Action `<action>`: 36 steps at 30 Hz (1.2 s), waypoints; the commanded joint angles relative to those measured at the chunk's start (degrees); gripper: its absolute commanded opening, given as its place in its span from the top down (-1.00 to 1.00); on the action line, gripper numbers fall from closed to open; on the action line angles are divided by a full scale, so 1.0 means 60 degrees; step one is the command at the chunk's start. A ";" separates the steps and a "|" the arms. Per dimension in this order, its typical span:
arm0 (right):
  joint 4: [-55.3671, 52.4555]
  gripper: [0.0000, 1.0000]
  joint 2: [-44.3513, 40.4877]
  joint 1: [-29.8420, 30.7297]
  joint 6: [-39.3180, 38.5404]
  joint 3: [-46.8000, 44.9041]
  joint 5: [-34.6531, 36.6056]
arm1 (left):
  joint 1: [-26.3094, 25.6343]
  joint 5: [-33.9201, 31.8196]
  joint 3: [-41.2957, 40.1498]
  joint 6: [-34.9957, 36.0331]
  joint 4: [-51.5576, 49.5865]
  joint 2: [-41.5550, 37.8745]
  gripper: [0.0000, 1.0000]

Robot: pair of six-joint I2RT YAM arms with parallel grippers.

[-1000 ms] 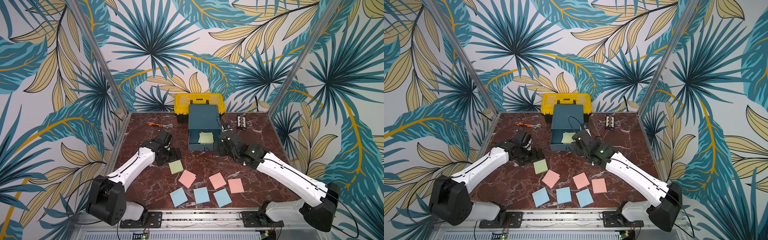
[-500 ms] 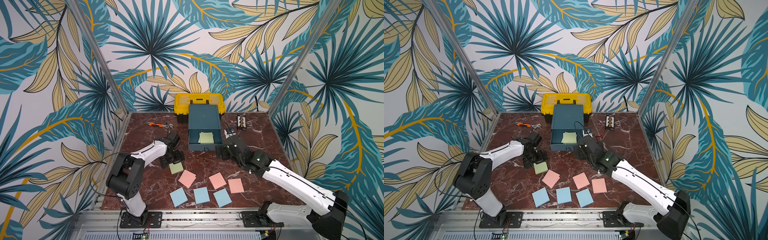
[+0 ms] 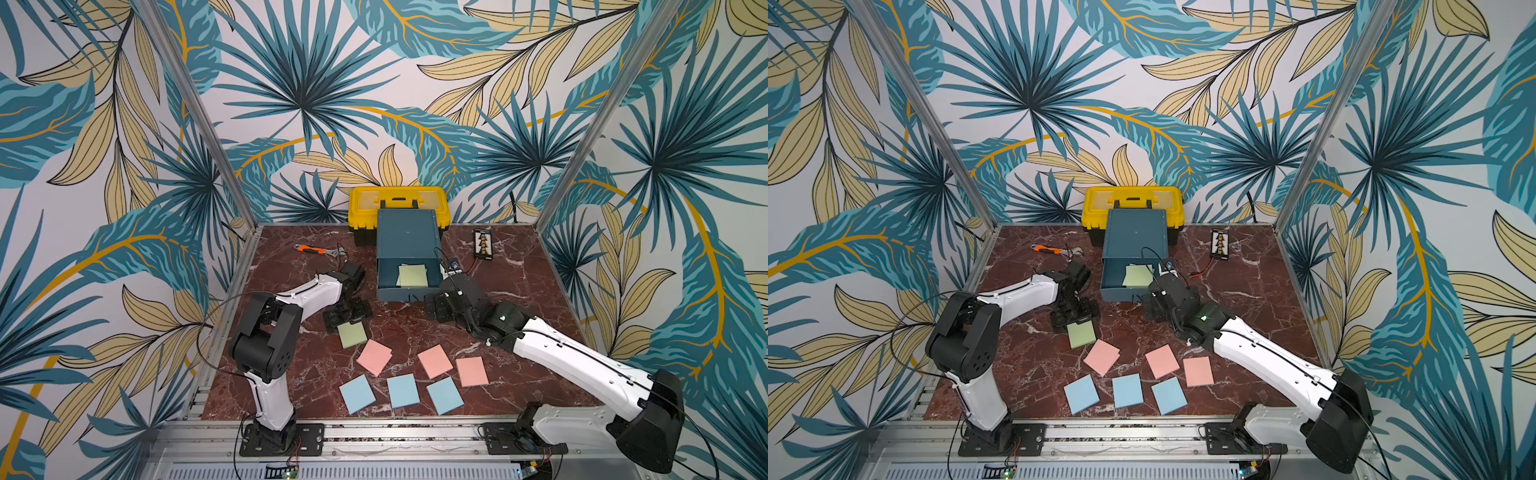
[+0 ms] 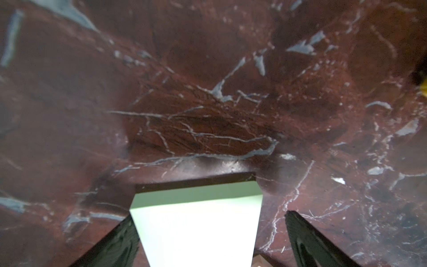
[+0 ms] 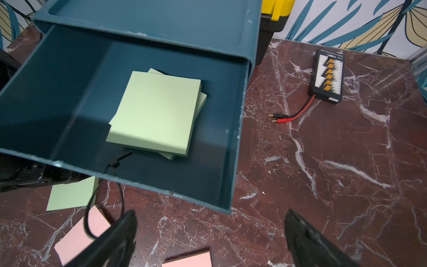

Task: Please put the sticky notes in the drawer by color
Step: Pick up the sticky notes from the center of the board.

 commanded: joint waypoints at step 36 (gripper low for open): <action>0.0178 -0.99 0.0109 0.0026 -0.0002 -0.0431 0.0103 | -0.0414 -0.0492 -0.1016 -0.0510 0.0134 -0.0058 -0.60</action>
